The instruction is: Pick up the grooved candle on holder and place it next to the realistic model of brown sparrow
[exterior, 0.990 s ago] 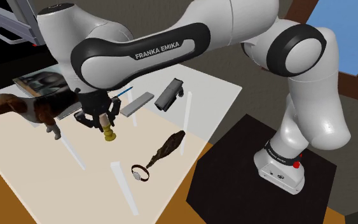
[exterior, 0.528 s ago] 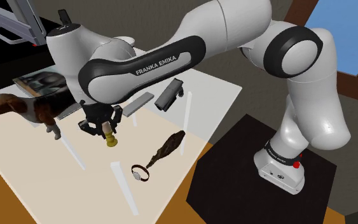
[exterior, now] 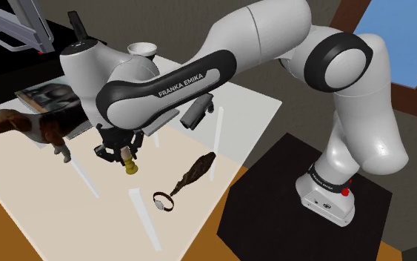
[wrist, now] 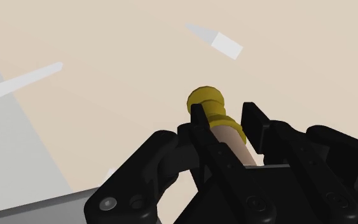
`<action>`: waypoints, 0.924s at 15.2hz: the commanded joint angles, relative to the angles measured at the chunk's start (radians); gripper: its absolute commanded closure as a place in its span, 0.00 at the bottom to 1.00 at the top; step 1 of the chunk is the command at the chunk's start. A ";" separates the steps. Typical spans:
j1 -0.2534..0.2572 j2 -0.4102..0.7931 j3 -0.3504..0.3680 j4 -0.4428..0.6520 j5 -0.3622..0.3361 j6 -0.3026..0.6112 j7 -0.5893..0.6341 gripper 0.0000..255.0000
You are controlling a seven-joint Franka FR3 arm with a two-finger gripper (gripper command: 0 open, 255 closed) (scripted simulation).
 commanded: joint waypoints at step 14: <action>0.006 -0.019 0.004 0.098 0.007 -0.115 -0.007 0.00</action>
